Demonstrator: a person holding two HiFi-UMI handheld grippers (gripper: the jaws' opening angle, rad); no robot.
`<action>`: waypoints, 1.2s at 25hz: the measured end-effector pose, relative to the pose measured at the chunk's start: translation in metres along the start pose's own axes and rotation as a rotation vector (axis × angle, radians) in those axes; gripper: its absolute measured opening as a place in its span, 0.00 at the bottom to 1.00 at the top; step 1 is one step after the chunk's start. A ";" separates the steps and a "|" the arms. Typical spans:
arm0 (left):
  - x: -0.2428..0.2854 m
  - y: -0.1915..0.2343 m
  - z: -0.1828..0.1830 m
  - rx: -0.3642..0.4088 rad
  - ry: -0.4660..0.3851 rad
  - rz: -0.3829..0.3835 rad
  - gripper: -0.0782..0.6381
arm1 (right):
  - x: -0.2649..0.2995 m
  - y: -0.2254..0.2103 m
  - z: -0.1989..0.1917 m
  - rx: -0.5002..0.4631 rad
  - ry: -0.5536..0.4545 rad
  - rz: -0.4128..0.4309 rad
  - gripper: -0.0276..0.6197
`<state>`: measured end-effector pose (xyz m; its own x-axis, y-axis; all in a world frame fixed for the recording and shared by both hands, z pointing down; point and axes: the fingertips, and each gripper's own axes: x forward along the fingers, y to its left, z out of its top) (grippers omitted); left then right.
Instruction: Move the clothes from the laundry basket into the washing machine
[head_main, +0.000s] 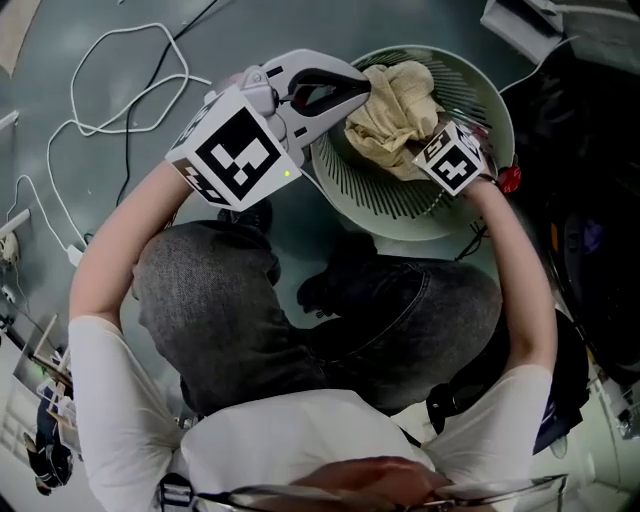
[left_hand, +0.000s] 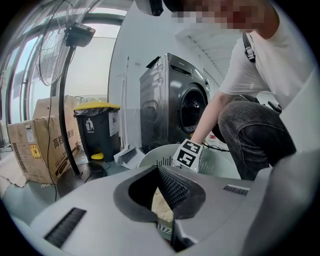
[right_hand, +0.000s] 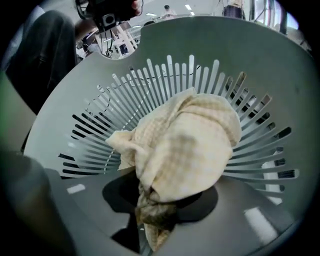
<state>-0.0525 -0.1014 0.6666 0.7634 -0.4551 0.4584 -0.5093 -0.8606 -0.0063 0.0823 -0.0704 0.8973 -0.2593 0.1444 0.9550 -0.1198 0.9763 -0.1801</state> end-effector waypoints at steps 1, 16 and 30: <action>0.000 0.001 0.002 0.009 0.003 -0.002 0.12 | -0.005 0.001 0.001 -0.001 -0.006 -0.004 0.30; 0.022 0.011 0.066 0.096 -0.029 -0.039 0.12 | -0.113 -0.004 0.009 0.077 -0.195 -0.108 0.30; 0.050 -0.009 0.120 0.177 -0.044 -0.159 0.12 | -0.207 -0.001 -0.005 0.191 -0.359 -0.243 0.30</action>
<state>0.0378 -0.1438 0.5831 0.8473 -0.3165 0.4266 -0.3064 -0.9472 -0.0943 0.1414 -0.1009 0.7009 -0.5127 -0.1820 0.8390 -0.3837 0.9228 -0.0342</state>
